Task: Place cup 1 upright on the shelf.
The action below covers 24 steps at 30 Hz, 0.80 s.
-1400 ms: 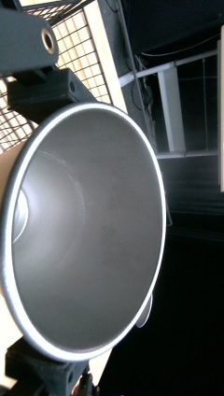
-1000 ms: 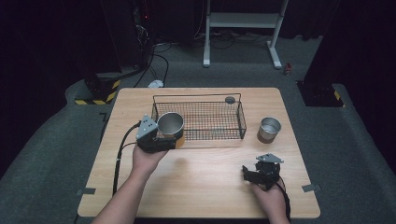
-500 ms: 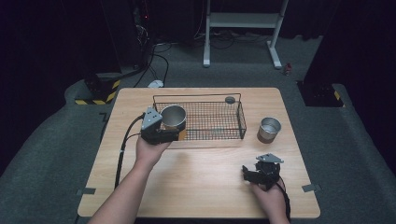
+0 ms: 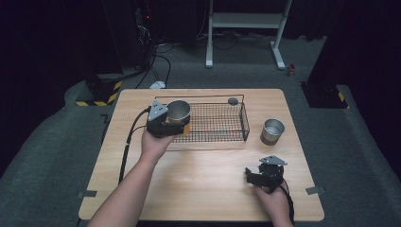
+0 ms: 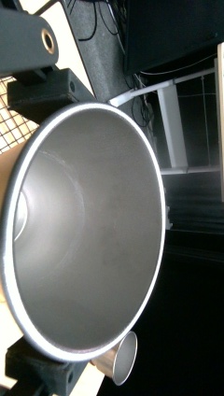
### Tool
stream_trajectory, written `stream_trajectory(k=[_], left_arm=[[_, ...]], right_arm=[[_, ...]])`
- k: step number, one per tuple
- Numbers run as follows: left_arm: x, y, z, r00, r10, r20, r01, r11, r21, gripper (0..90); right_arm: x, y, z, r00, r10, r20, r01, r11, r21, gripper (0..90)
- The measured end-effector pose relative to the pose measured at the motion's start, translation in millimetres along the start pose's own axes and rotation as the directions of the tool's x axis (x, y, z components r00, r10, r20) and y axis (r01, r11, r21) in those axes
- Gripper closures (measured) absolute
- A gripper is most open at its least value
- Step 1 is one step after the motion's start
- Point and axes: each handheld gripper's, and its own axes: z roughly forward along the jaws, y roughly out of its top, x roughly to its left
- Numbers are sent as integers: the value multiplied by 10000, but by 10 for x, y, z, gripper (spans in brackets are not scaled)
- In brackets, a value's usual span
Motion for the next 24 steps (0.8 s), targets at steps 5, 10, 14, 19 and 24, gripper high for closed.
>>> stream_trajectory(k=[5, 10, 14, 19, 24], left_arm=[[40, 16, 84, 9999, -116, -66, 117, 9999, 84, 138], [77, 36, 159, 9997, -126, -195, 130, 9997, 188, 137], [119, 36, 204, 9991, -290, -297, 294, 9995, 122, 138], [192, -5, 266, 9977, -506, -445, 518, 9983, 274, 138], [234, -42, 315, 9968, -563, -570, 589, 9973, 446, 137]], right_arm=[[0, 0, 0, 10000, -4, 0, 4, 10000, -1, 113], [0, 0, 0, 10000, -6, 0, 6, 10000, -2, 113], [0, 0, 0, 10000, -4, 0, 4, 10000, -1, 113], [0, 0, 0, 10000, 0, 1, 0, 10000, 1, 113], [0, 0, 0, 10000, -2, 1, 2, 10000, -1, 113]])
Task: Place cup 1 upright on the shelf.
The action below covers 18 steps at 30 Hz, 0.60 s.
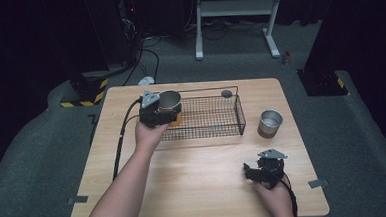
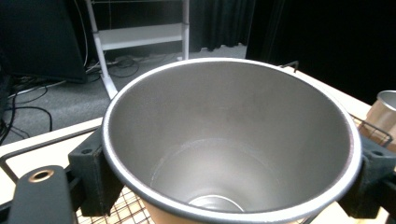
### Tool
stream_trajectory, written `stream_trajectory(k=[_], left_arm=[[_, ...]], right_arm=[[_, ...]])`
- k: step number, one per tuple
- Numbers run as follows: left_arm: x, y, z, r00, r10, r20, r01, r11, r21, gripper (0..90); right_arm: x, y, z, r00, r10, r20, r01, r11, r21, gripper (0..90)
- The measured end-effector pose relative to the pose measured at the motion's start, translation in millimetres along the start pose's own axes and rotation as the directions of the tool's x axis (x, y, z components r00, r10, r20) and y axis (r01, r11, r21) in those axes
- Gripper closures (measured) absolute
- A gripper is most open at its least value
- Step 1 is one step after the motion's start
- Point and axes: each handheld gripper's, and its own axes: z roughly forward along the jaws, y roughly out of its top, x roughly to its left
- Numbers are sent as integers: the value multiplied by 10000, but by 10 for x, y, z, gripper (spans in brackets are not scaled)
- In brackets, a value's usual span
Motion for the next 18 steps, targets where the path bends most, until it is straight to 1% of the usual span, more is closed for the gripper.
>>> stream_trajectory(k=[4, 6, 8, 13, 18], left_arm=[[29, -36, 61, 9998, -143, -130, 144, 9999, 69, 137], [38, -42, 71, 9998, -88, -152, 90, 9999, 119, 137], [53, -67, 102, 9996, -176, -203, 181, 9996, 234, 137], [73, -104, 142, 9995, -208, -226, 216, 9991, 363, 137], [91, -189, 204, 9988, -223, -432, 247, 9981, 563, 137]], right_arm=[[0, 0, 0, 10000, -1, -1, 1, 10000, 1, 113], [0, 0, 0, 10000, 1, 1, -1, 10000, 0, 113], [0, 0, 0, 10000, -1, 0, 1, 10000, 0, 114], [0, 0, 0, 10000, 0, 1, 0, 10000, 2, 114], [3, -1, -2, 10000, 1, -13, -1, 10000, -1, 117]])
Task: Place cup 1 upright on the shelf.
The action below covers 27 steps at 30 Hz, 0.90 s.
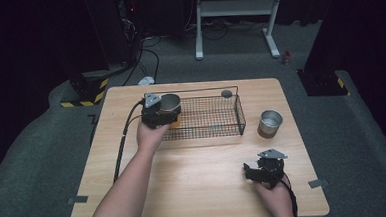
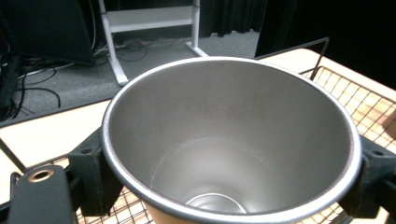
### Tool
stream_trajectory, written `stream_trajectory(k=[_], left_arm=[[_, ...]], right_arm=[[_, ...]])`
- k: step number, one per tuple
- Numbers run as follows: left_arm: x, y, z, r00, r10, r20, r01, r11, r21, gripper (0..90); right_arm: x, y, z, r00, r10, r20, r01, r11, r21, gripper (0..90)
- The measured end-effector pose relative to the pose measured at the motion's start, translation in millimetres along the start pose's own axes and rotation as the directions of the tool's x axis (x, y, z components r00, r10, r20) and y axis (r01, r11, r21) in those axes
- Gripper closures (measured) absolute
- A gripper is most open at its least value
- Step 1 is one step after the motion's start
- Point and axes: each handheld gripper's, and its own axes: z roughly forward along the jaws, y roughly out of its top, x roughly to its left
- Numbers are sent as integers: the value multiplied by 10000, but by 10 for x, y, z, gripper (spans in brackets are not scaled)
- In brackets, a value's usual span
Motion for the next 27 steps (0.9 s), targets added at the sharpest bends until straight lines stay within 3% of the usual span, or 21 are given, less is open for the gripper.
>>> stream_trajectory(k=[8, 27], left_arm=[[28, -108, 61, 9995, -197, -235, 200, 9997, 137, 137], [37, -265, 158, 9986, 67, -517, -26, 9969, 786, 136]], right_arm=[[7, -1, -4, 10000, 57, -19, -57, 10000, 26, 117], [6, 0, -4, 10000, 41, -16, -41, 10000, 21, 117]])
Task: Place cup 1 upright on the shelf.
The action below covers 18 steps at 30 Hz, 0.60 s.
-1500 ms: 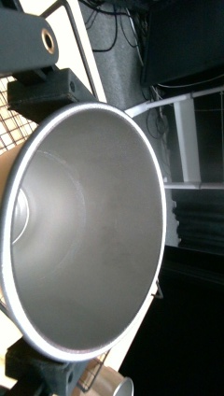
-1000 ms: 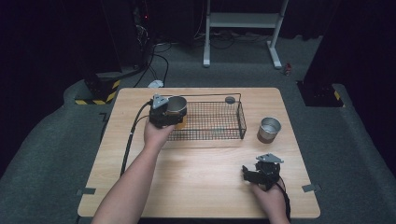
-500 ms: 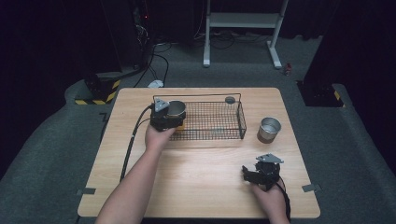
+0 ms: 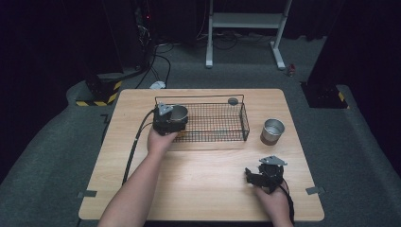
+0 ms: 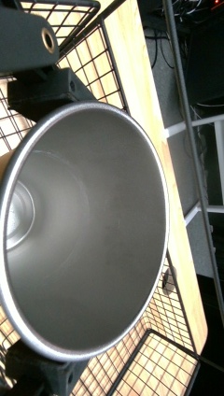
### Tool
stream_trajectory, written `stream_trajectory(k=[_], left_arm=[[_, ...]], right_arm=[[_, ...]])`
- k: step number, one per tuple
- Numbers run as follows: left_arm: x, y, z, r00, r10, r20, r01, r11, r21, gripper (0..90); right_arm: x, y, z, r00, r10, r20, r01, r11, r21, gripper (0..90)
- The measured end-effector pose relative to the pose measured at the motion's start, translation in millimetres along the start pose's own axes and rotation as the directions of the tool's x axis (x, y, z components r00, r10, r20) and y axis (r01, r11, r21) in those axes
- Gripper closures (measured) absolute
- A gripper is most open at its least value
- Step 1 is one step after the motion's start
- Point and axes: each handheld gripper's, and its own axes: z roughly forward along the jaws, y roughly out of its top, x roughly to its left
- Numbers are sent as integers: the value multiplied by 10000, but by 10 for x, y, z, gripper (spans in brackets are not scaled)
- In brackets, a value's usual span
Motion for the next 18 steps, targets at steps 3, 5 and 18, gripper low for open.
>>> stream_trajectory(k=[3, 5, 18], left_arm=[[-5, -7, 7, 10000, 50, -35, -50, 10000, 71, 136], [-7, -10, 10, 10000, 86, -46, -85, 9999, 96, 136], [-5, -61, 31, 9999, 108, -92, -106, 9998, 179, 135]], right_arm=[[1, 0, 0, 10000, 12, -2, -12, 10000, 3, 117], [1, 0, 0, 10000, 16, -1, -16, 10000, 5, 117], [1, 0, 0, 10000, 16, -3, -16, 10000, 6, 117]])
